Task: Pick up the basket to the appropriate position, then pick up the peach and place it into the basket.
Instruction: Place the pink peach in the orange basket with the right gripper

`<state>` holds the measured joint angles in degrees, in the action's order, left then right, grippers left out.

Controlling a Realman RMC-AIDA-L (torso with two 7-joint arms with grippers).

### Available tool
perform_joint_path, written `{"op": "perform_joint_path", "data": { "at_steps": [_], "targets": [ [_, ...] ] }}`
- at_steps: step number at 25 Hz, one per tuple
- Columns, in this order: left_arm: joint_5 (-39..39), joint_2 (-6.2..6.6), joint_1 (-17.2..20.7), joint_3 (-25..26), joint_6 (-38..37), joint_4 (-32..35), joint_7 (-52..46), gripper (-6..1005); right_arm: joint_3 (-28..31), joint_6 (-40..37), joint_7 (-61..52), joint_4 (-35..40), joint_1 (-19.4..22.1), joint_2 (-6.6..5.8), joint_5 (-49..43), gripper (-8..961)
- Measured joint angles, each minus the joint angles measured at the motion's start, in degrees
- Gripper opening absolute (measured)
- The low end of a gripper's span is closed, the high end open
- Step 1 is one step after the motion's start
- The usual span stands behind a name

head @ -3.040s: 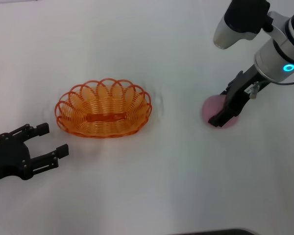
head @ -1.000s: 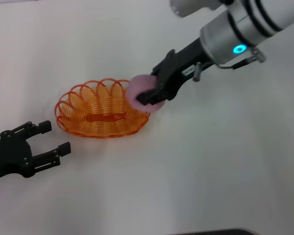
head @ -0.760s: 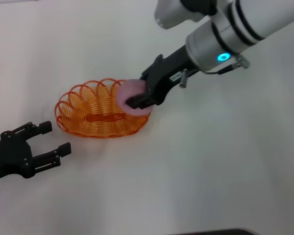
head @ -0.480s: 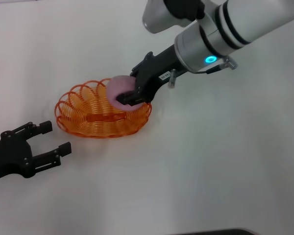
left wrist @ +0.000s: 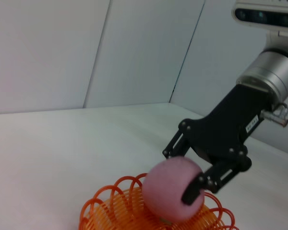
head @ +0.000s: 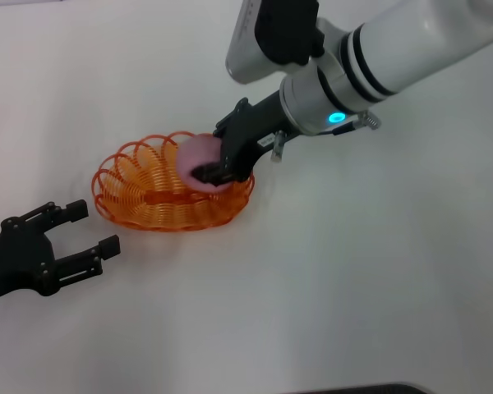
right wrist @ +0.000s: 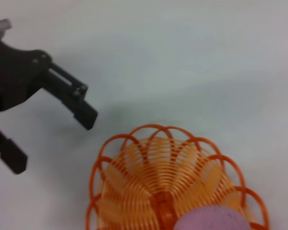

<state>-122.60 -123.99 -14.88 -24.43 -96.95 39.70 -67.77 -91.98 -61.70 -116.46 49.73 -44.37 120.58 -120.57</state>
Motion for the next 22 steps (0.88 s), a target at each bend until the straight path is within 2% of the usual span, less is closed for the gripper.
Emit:
{"op": "perform_joint_path", "data": {
  "at_steps": [6,17,22],
  "targets": [
    [0.00,0.04,0.03,0.01,0.00,0.00,0.00,827,-0.51,1.21,6.99,-1.64,1.22,-0.16,6.93,560],
    [0.00,0.06,0.01,0.00,0.03,0.03,0.01,826,-0.37,1.66,8.97,-2.88,1.52,-0.29,8.82,794],
    [0.27,0.07,-0.04,0.00,0.02,0.03,0.01,826,0.25,1.64,9.54,-2.09,2.88,-0.37,10.42,877]
  ]
}}
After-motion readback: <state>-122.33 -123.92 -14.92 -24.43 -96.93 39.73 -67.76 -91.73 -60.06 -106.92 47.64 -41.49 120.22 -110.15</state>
